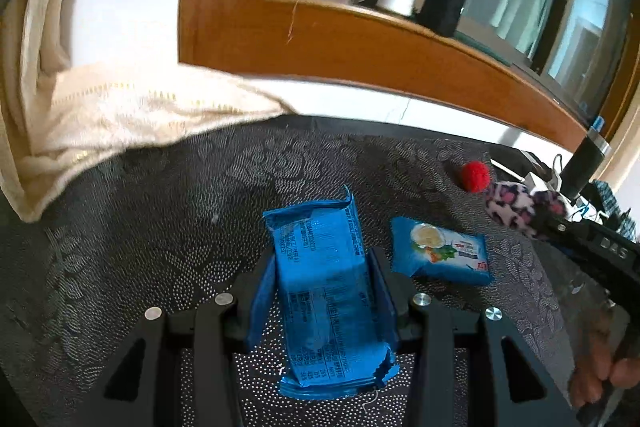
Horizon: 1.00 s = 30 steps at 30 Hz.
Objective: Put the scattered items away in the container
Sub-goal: 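Grasp the blue wrapper packet with the left tool while the right tool grasps the leopard fabric, then carry the pink leopard-print fabric with the right tool over the tin box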
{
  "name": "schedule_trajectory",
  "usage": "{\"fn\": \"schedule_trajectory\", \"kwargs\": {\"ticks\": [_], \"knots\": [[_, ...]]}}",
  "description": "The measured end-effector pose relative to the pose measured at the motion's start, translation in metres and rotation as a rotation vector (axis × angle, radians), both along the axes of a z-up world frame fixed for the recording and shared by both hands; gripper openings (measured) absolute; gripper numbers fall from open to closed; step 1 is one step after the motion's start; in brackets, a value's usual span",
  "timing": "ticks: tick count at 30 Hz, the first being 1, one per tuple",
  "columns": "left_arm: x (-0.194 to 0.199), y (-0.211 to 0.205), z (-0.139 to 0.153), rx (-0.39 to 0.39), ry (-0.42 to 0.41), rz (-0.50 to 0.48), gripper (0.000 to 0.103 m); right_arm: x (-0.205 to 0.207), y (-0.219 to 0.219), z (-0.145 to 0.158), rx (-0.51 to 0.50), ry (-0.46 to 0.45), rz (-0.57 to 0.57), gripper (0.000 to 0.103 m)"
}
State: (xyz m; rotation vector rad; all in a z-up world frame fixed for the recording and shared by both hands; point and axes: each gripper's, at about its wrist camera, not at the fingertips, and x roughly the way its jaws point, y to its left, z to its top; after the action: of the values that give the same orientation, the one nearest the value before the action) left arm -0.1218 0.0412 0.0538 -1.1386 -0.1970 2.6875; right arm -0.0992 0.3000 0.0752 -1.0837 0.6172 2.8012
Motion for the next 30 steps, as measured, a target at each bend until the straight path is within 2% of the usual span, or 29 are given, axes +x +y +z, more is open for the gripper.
{"fn": "schedule_trajectory", "kwargs": {"ticks": [7, 16, 30], "knots": [[0.017, 0.012, 0.016, -0.045, 0.084, -0.02, 0.047, 0.041, 0.002, 0.02, 0.046, 0.042, -0.035, 0.032], [0.04, 0.028, 0.032, -0.057, 0.16, -0.071, 0.047, 0.096, 0.004, 0.043, 0.11, 0.101, -0.087, 0.032], [0.07, 0.051, 0.043, -0.055, 0.202, -0.169, 0.047, 0.182, 0.038, 0.056, 0.13, 0.13, -0.221, 0.032]]}}
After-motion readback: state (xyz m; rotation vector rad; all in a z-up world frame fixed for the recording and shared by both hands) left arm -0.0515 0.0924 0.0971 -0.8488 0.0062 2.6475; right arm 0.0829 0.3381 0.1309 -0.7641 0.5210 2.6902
